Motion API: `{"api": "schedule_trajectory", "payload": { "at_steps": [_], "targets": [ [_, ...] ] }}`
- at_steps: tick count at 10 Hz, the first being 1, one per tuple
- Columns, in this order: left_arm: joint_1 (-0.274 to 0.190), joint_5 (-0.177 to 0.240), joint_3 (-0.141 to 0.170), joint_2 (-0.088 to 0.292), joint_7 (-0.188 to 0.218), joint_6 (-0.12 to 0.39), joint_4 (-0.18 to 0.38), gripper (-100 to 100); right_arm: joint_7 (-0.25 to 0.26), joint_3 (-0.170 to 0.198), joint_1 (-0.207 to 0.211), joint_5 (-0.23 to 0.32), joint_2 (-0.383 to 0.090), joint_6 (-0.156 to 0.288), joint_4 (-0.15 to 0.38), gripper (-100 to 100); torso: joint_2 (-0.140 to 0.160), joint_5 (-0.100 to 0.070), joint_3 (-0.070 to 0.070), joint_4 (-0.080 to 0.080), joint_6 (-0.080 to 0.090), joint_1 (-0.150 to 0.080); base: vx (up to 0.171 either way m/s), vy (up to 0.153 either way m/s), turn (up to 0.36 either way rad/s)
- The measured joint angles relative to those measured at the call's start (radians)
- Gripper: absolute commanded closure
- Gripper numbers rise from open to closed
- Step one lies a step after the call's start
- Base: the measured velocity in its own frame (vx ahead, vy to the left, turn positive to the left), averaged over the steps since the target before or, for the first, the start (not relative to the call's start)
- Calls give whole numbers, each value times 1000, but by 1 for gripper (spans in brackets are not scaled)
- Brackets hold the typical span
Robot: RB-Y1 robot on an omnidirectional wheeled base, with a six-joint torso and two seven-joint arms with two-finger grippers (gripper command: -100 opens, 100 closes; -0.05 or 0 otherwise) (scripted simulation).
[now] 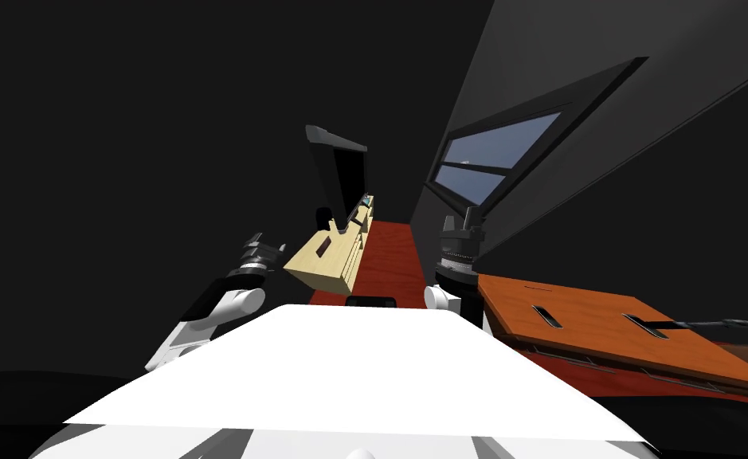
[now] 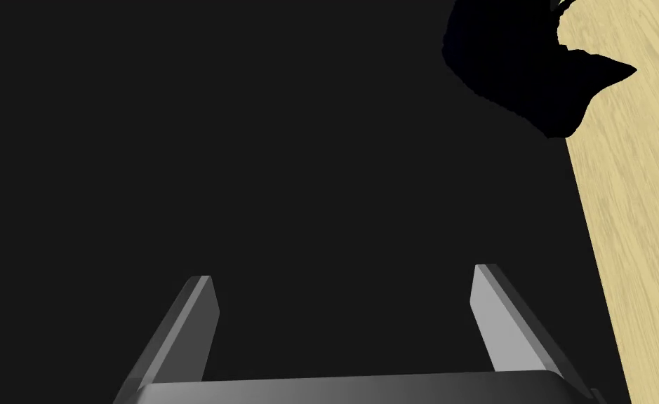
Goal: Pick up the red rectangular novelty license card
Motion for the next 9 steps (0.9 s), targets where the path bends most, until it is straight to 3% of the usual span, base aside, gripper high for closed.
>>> {"api": "schedule_trajectory", "payload": {
  "at_steps": [2, 4, 5, 9],
  "targets": [
    [4, 39, 25, 25, 24, 48, 38, -100, 0, 0, 0, 0, 0, 0, 0, 0, 1, 0, 1, 0, 0, 1, 42, -66, 12],
    [2, 52, 35, 28, 35, 92, 53, -100, 0, 0, 0, 0, 0, 0, 0, 0, 1, 0, 1, 0, 1, 2, 64, -46, -71],
    [2, 77, 50, 50, 48, 114, 81, -100, 0, 0, 0, 0, 0, 0, 0, 0, -2, 0, -1, 0, 1, 2, 124, -53, -44],
    [23, 118, 75, 52, 74, 206, 110, -100, 0, 0, 0, 0, 0, 0, 0, 0, -1, 1, -1, 0, 1, 3, 92, -44, -10]
  ]
}}
